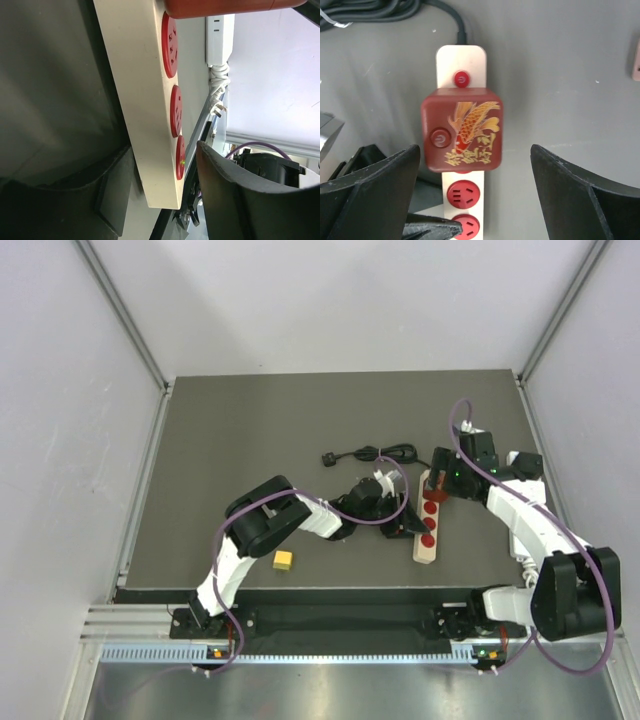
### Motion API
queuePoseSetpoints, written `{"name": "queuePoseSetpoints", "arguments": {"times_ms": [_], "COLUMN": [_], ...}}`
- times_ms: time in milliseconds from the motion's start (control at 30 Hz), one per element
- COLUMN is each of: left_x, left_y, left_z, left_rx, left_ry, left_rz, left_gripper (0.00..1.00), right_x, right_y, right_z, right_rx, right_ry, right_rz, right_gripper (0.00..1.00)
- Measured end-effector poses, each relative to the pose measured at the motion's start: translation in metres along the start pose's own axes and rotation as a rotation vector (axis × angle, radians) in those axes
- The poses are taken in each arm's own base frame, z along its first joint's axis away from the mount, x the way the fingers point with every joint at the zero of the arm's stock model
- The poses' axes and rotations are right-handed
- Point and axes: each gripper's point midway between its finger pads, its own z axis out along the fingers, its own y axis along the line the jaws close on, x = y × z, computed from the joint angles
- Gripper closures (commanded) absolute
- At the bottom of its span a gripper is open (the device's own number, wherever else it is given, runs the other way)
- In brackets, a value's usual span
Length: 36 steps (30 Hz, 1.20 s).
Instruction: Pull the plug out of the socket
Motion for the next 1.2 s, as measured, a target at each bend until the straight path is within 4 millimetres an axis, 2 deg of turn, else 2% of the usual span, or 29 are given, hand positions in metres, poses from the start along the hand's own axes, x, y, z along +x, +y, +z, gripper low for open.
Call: {"name": "queuePoseSetpoints", "arguments": {"times_ms": [133, 267, 300, 367, 400, 500, 533, 700, 933, 1200], "left_x": [0.000, 0.001, 0.001, 0.002, 0.001, 0.002, 0.001, 0.002, 0.002, 0.002], "left_y": [0.001, 0.005, 0.007, 0.007, 0.007, 0.007, 0.007, 0.008, 0.009, 0.009], "left_z": [0.000, 0.000, 0.000, 0.000, 0.000, 0.000, 0.000, 0.000, 0.000, 0.000], "left_rx": [0.004, -0.003, -0.005, -0.001, -0.001, 0.000, 0.000, -0.004, -0.008, -0.012], "left_ry": [0.001, 0.000, 0.000, 0.003, 0.004, 0.006, 0.006, 0.007, 0.010, 0.011], "left_rz": [-0.008, -0.019, -0.027, -0.042, -0.055, -0.067, -0.068, -0.069, -0.072, -0.071], "left_gripper": [0.44, 0.55, 0.62, 0.69, 0.77, 0.87, 1.00, 1.00, 1.00, 1.00], "right_x": [0.001, -0.003, -0.004, -0.004, -0.004, -0.001, 0.000, 0.000, -0.002, 0.005], "right_y": [0.006, 0.010, 0.011, 0.012, 0.012, 0.011, 0.011, 0.011, 0.013, 0.011], "right_z": [0.003, 0.004, 0.004, 0.005, 0.006, 0.010, 0.011, 0.012, 0.017, 0.026], "right_rx": [-0.038, -0.062, -0.066, -0.070, -0.069, -0.066, -0.065, -0.065, -0.069, -0.067], "right_ry": [-0.004, -0.023, -0.027, -0.026, -0.023, -0.008, -0.005, -0.005, -0.015, 0.008], "right_rz": [-0.016, -0.022, -0.023, -0.023, -0.022, -0.023, -0.023, -0.023, -0.023, -0.020], "right_gripper": [0.10, 0.11, 0.11, 0.11, 0.11, 0.12, 0.13, 0.17, 0.30, 0.43]}}
